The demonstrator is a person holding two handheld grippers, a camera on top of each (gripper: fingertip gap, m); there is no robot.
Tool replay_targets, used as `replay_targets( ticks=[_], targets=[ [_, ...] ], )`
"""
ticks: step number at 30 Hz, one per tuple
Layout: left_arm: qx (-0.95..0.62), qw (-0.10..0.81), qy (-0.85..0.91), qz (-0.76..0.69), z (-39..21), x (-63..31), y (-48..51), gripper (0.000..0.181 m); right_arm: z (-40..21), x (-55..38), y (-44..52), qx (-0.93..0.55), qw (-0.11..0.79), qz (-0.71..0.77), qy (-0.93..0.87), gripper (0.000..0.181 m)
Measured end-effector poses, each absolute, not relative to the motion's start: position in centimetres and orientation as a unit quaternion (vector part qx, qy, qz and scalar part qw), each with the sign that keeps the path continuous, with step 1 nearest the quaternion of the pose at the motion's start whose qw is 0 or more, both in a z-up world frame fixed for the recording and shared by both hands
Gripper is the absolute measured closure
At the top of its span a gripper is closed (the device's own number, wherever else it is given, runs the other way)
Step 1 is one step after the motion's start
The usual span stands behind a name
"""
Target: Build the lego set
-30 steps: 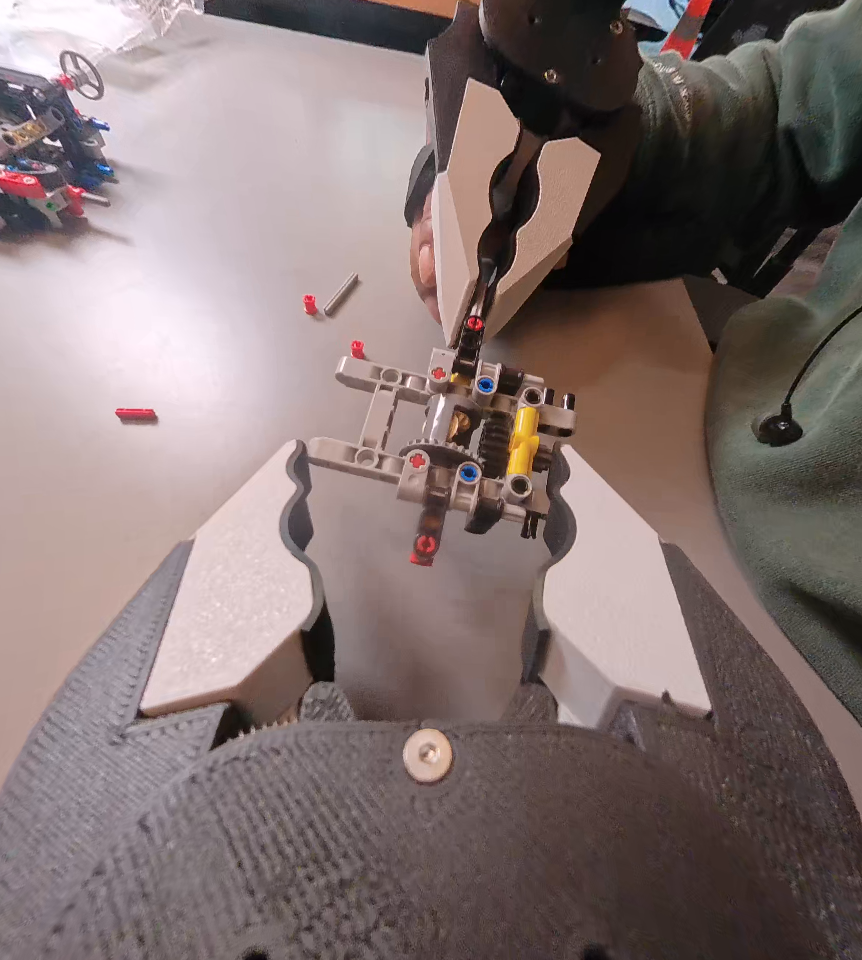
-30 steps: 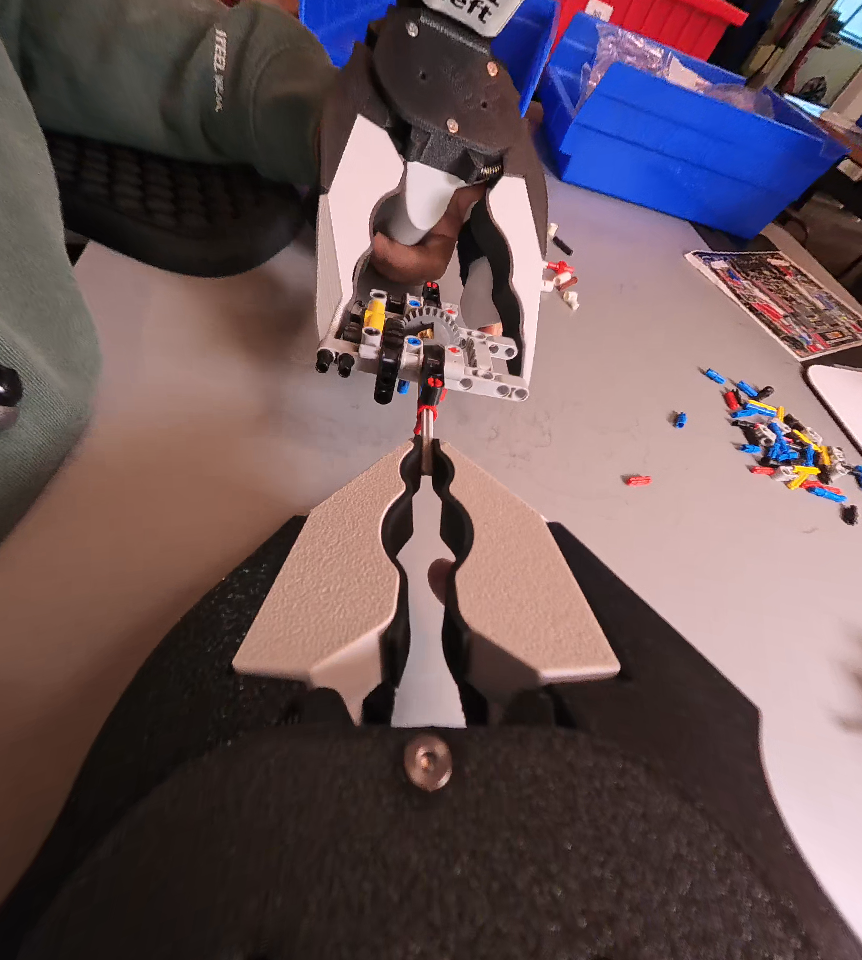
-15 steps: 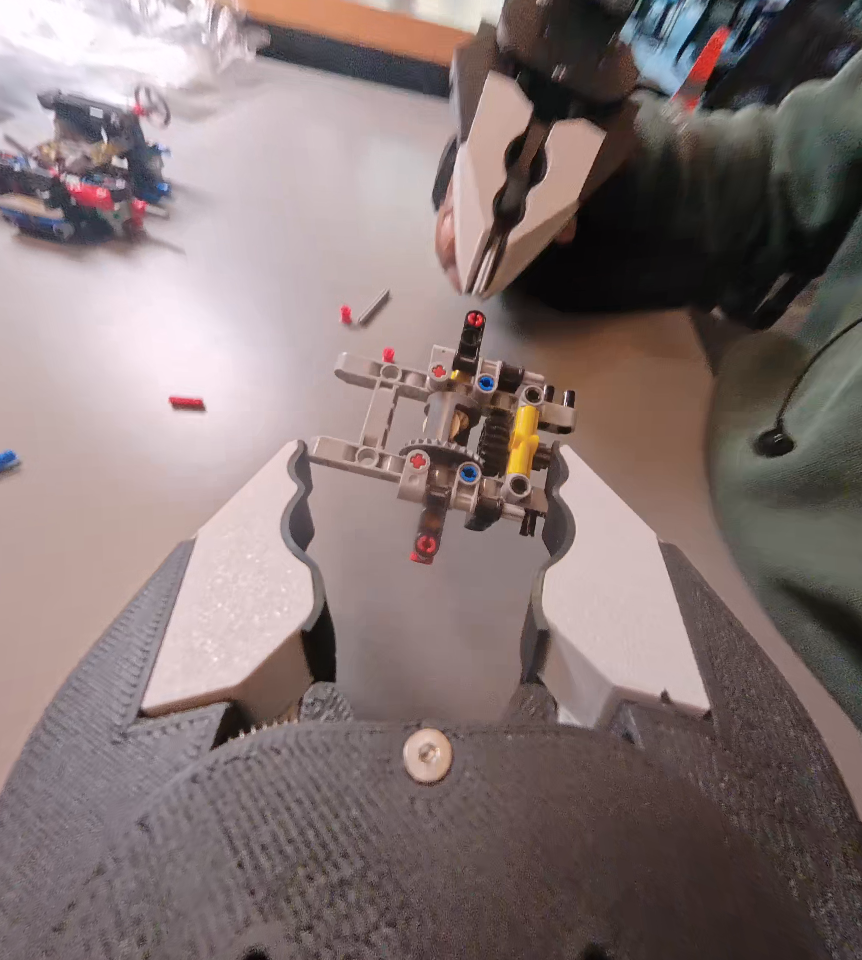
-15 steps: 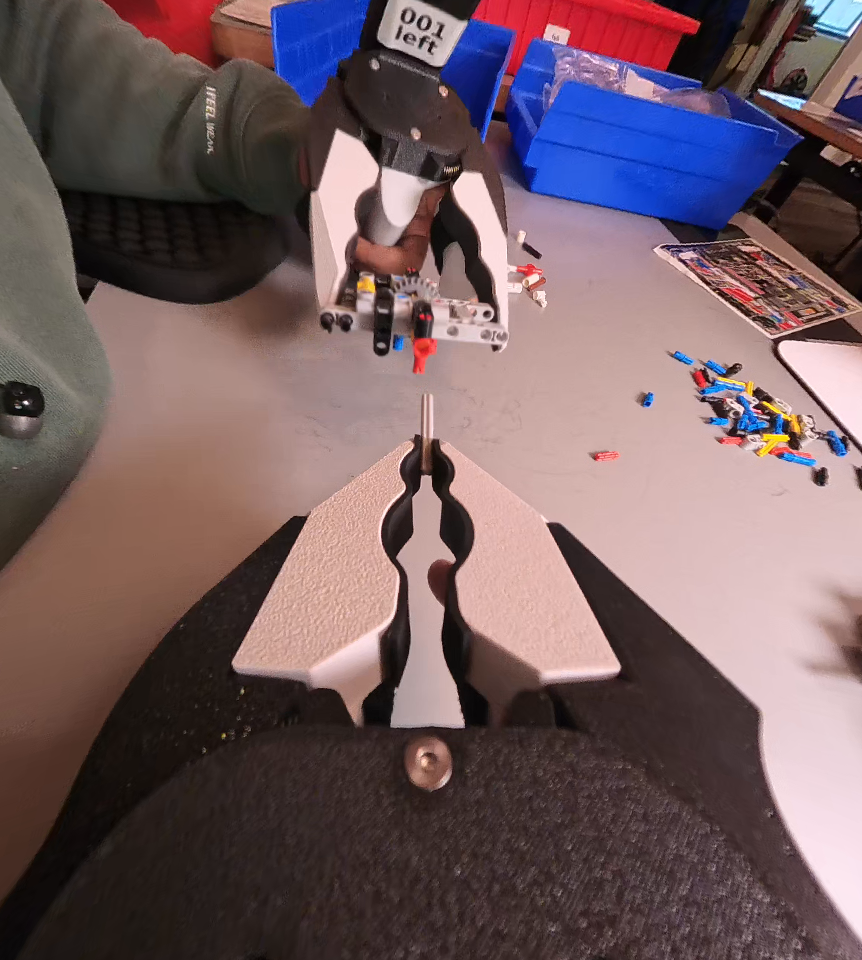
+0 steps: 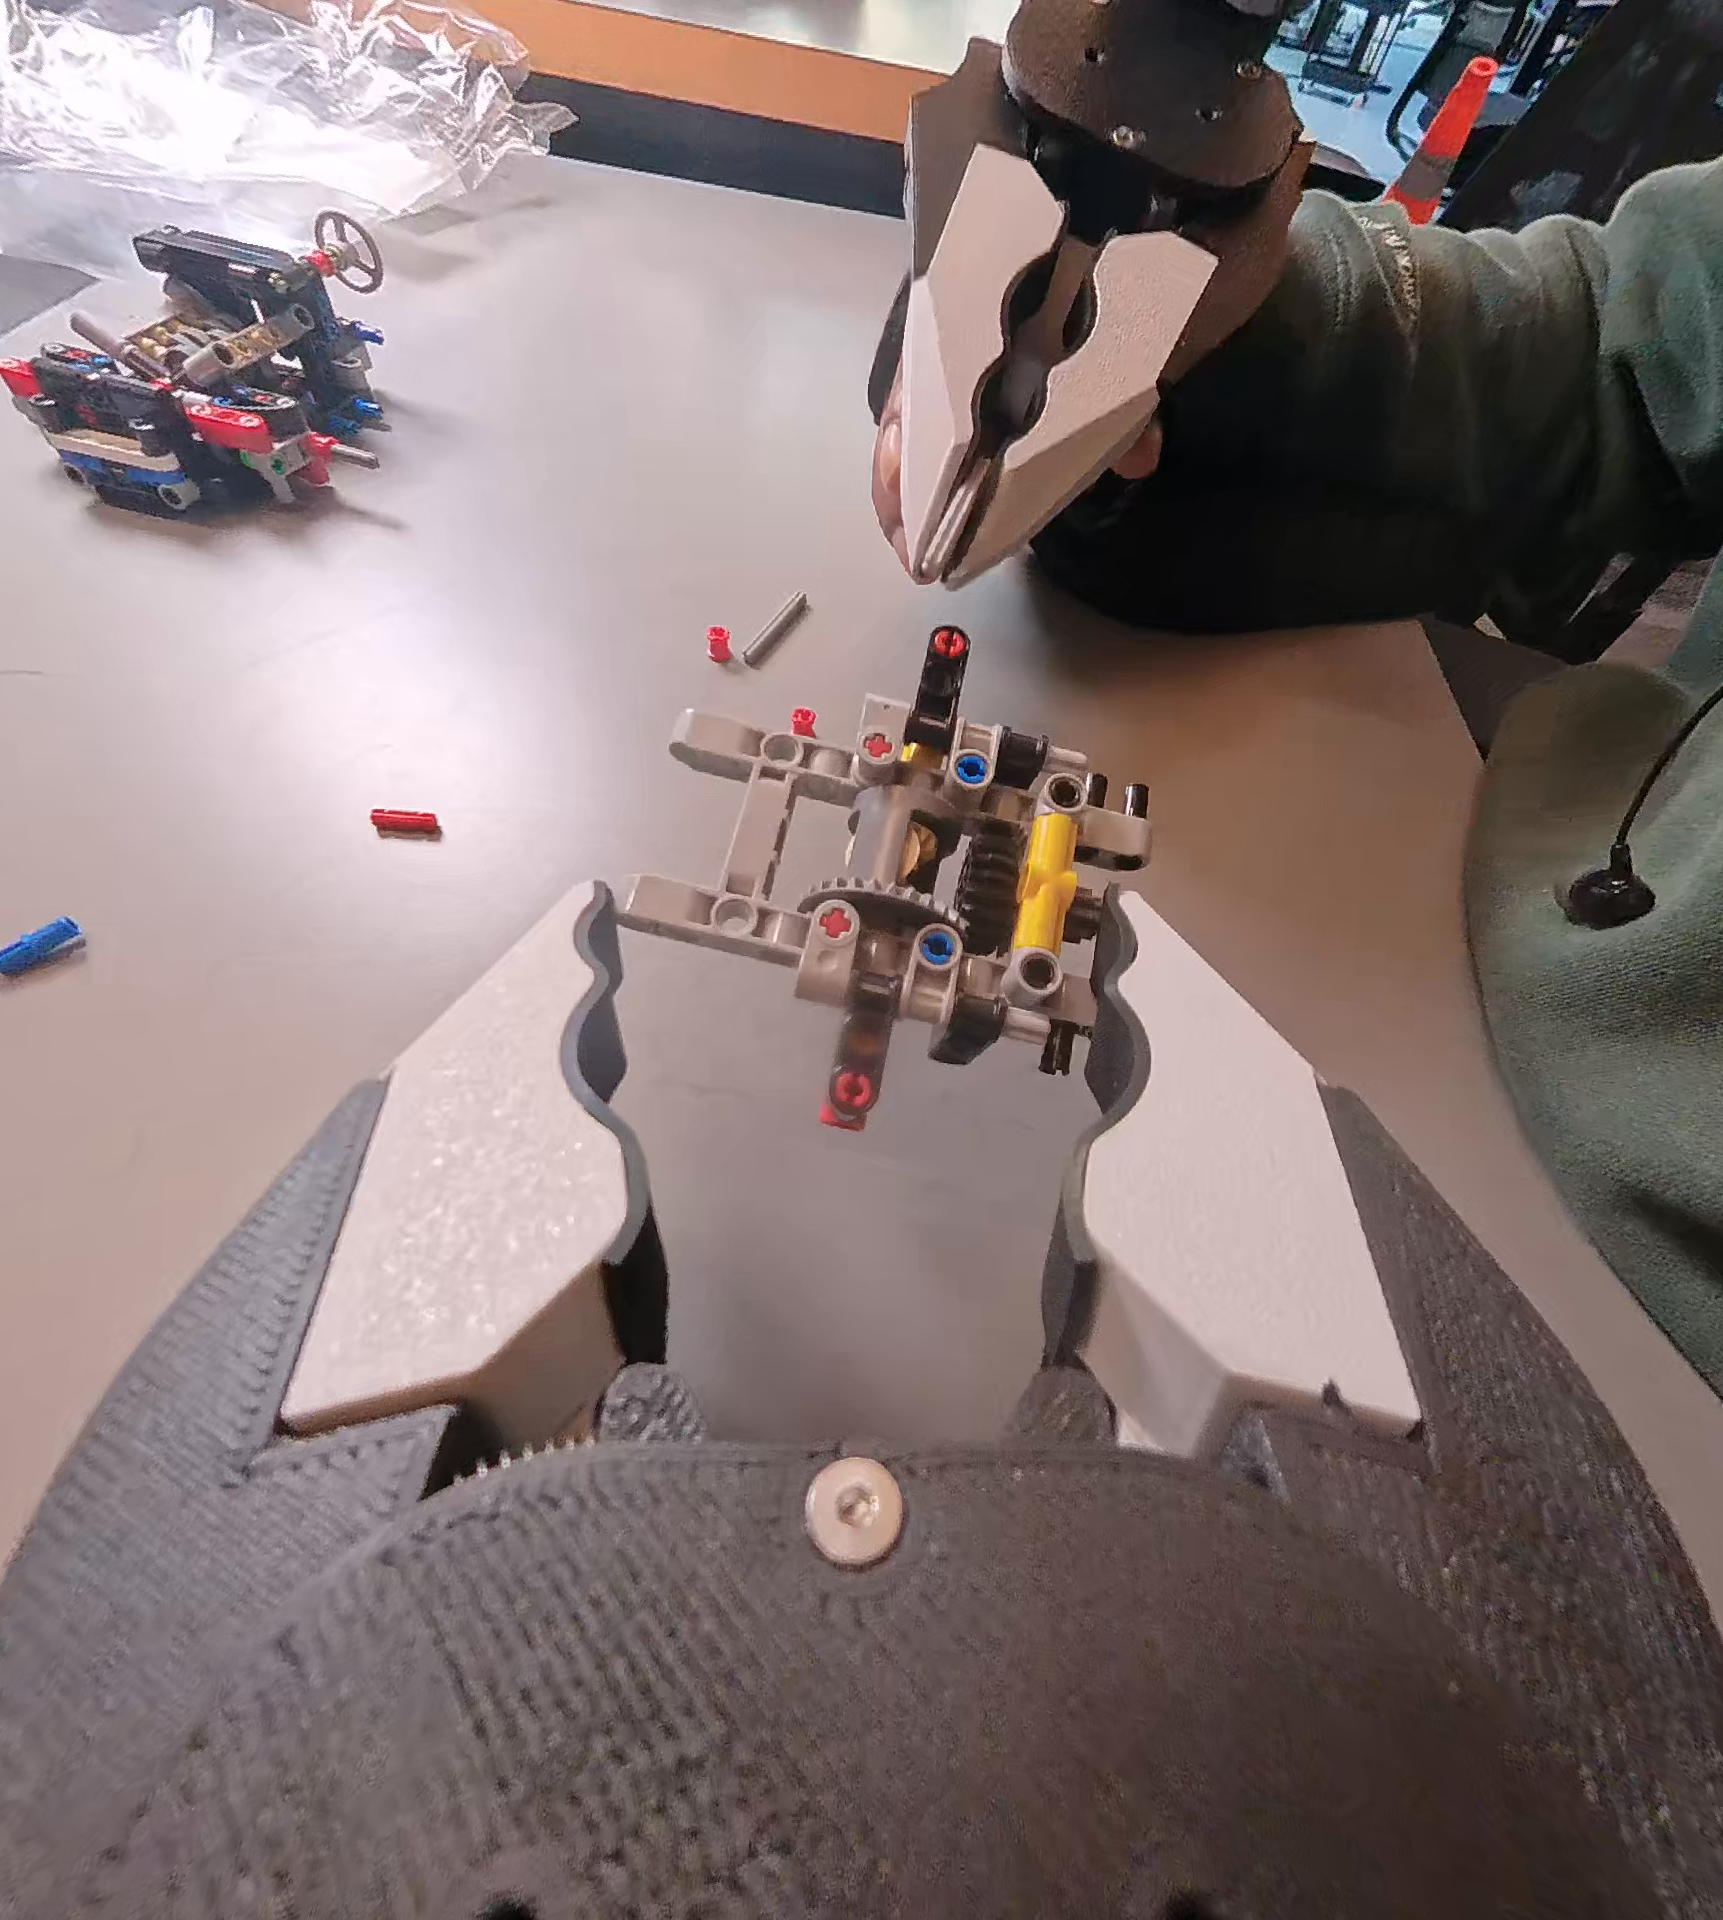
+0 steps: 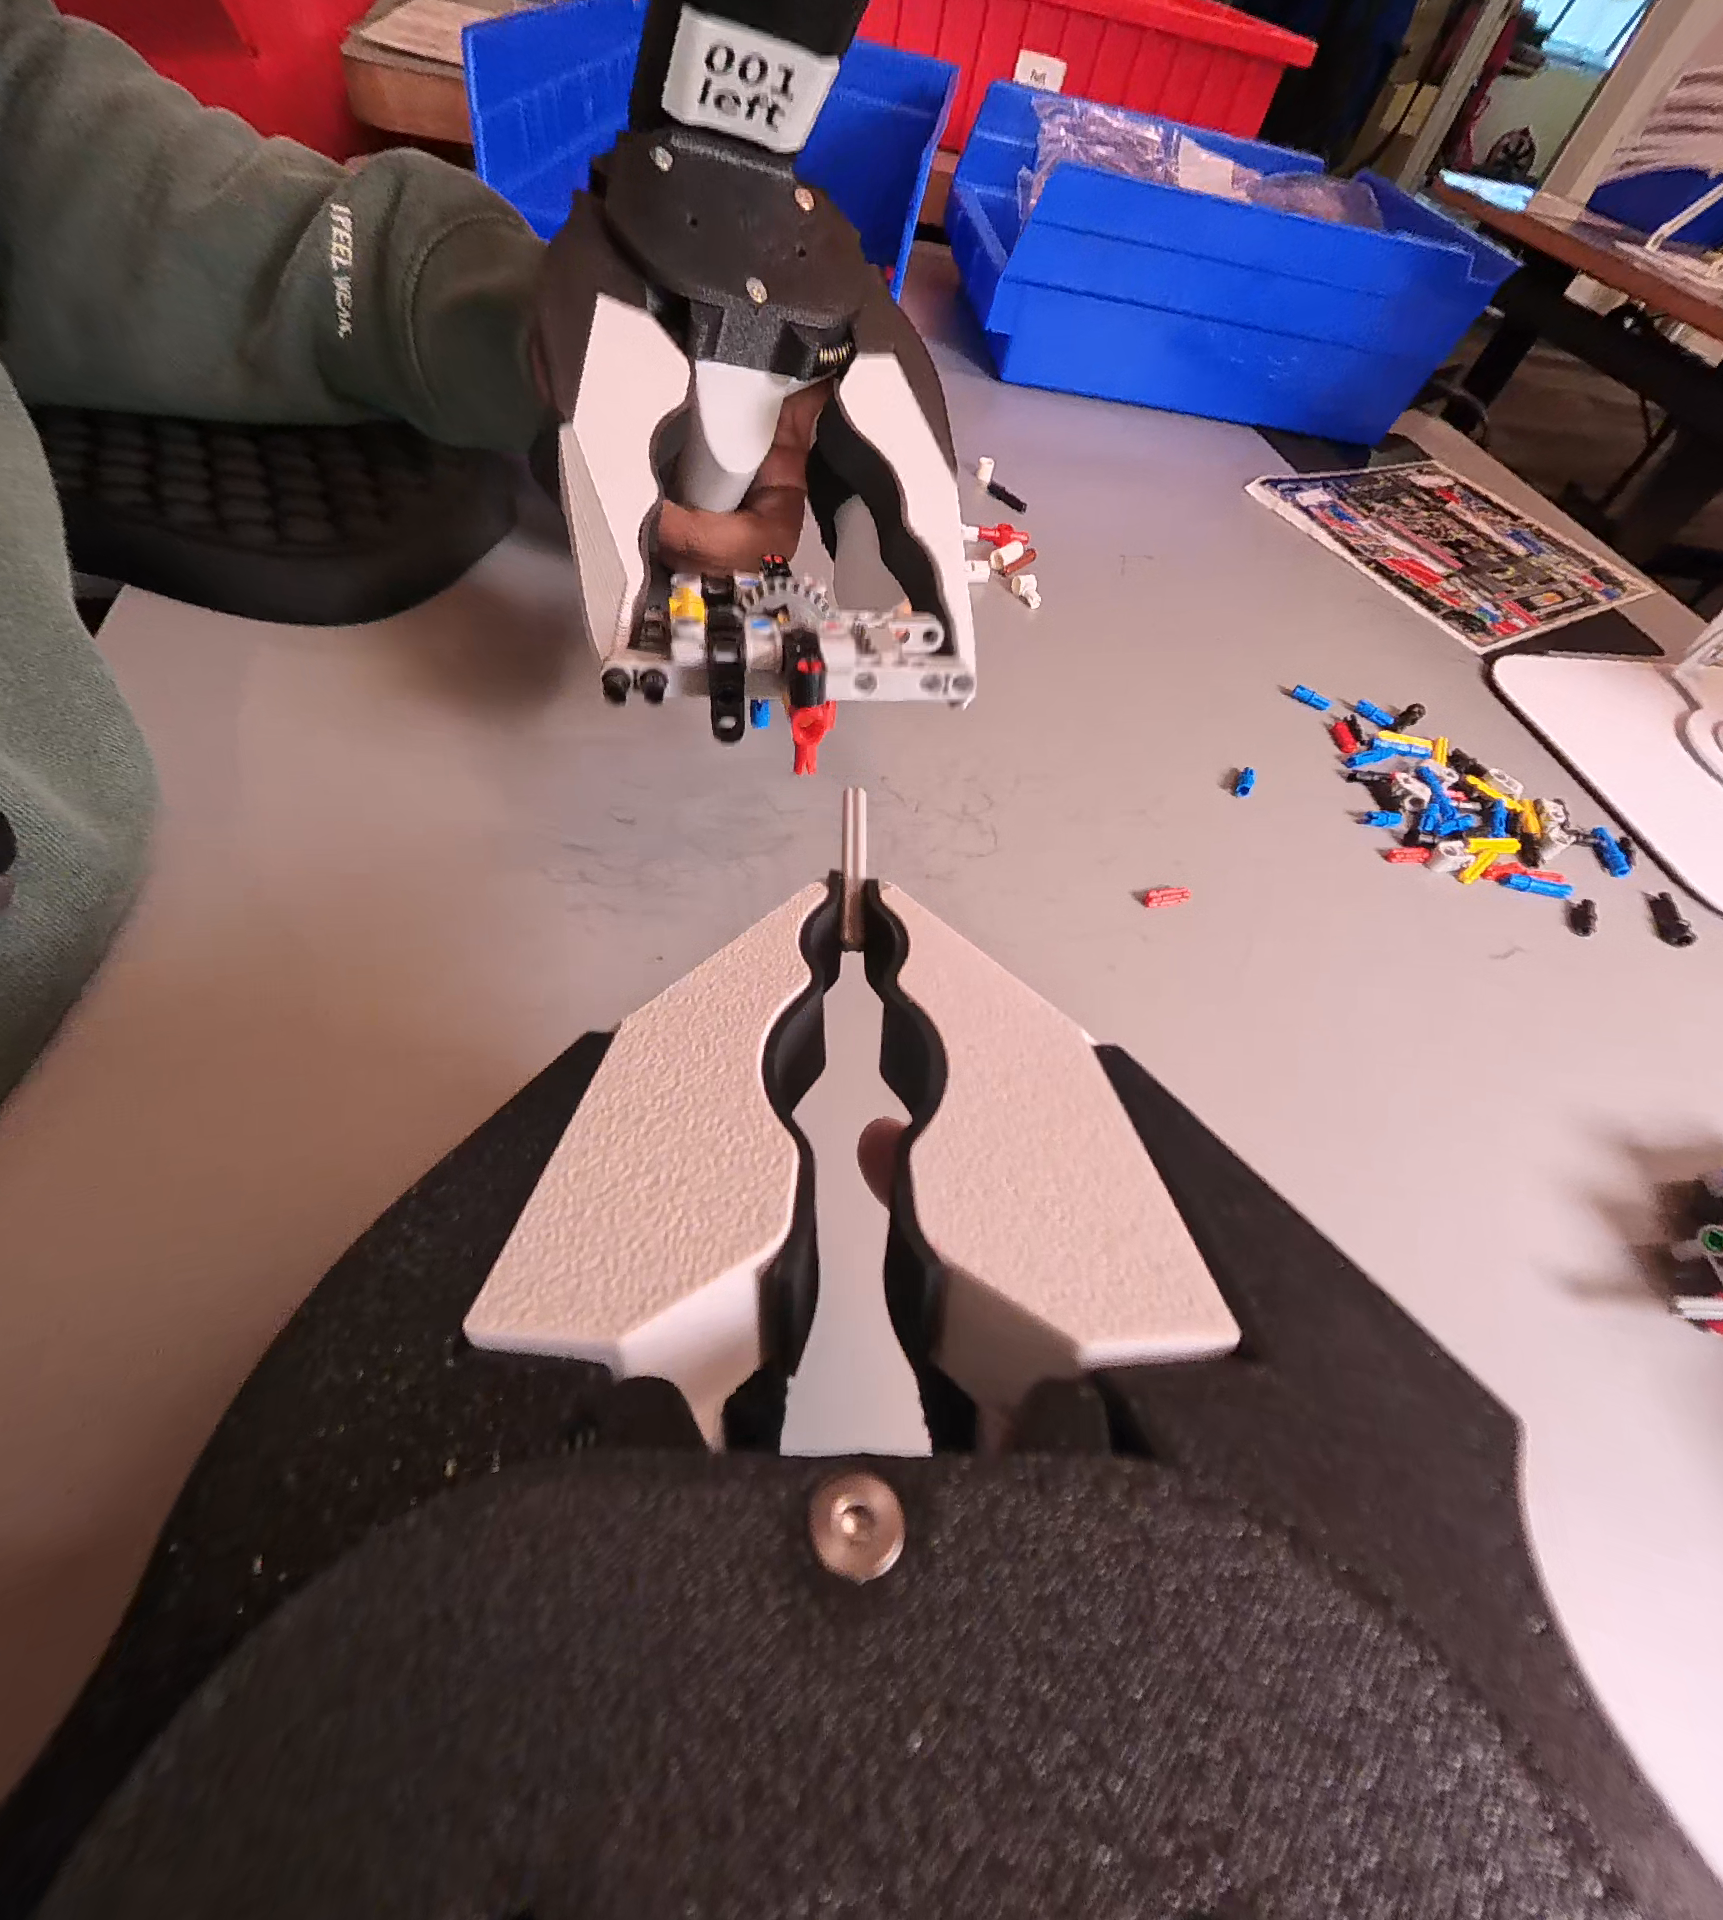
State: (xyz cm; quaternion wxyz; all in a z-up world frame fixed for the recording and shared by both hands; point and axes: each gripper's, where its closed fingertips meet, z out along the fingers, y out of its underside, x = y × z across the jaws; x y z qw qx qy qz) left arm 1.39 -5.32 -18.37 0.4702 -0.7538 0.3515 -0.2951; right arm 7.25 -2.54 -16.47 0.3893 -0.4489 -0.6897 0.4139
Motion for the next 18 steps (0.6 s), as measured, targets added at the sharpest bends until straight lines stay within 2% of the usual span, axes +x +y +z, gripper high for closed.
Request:
replay_targets(
  ticks=[8,18],
  targets=[
    [-0.745,0.485,0.334,-0.315,-17.6,1.2,-5.2,0.091,-21.9,7.8,-1.9,-0.471,0.337,0.277,-0.767,0.179],
    [-0.746,0.484,0.335,-0.311,-17.7,1.4,-5.1,0.091,-22.7,7.8,-0.9,-0.476,0.328,0.203,-0.790,0.179]
  ],
)
